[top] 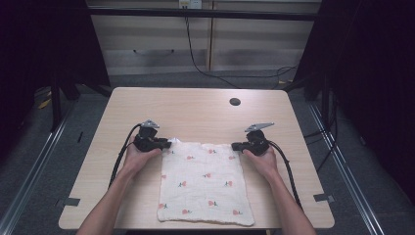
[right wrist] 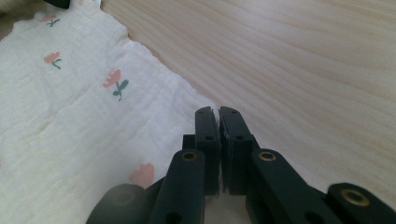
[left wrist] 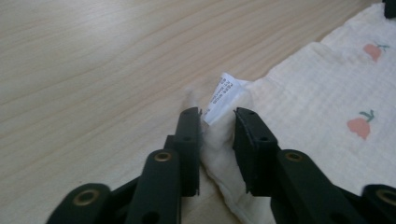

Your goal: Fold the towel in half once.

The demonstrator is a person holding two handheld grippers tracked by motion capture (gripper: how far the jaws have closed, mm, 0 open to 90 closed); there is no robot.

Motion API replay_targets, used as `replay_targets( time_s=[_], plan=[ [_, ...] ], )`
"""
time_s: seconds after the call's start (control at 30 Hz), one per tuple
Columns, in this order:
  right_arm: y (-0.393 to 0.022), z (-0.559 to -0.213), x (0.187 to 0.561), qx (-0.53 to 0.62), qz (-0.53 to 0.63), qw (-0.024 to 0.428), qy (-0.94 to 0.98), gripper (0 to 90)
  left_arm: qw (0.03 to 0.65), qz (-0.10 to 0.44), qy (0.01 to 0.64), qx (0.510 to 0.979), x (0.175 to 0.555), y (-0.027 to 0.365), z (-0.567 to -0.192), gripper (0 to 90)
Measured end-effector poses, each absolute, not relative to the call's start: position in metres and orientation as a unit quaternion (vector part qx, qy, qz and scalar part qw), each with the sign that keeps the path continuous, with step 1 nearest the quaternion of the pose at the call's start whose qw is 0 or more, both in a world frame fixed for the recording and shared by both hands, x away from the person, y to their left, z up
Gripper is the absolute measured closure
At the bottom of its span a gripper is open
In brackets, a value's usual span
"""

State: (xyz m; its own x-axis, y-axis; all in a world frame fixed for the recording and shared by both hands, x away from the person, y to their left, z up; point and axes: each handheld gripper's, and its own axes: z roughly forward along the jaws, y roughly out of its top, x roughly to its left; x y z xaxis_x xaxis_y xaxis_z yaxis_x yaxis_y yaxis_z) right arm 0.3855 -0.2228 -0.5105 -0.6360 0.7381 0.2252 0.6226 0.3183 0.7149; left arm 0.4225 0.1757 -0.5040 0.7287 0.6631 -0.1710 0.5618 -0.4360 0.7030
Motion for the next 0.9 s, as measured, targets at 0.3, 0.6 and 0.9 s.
replay_targets(
  time_s=[0.3, 0.6, 0.9],
  plan=[
    [-0.222, -0.511, 0.386, 0.424, 0.406, 0.070, 0.806, 87.3, 0.389, 0.072, 0.364, 0.843, 0.419, 0.173, -0.504, 85.0],
    [-0.225, -0.505, 0.390, 0.439, 0.420, 0.052, 0.793, 87.4, 0.430, 0.044, 0.370, 0.822, 0.419, 0.181, -0.495, 85.5],
    [-0.228, -0.475, 0.392, 0.427, 0.456, 0.058, 0.779, 87.4, 0.457, 0.060, 0.374, 0.805, 0.419, 0.189, -0.469, 85.6]
  ],
)
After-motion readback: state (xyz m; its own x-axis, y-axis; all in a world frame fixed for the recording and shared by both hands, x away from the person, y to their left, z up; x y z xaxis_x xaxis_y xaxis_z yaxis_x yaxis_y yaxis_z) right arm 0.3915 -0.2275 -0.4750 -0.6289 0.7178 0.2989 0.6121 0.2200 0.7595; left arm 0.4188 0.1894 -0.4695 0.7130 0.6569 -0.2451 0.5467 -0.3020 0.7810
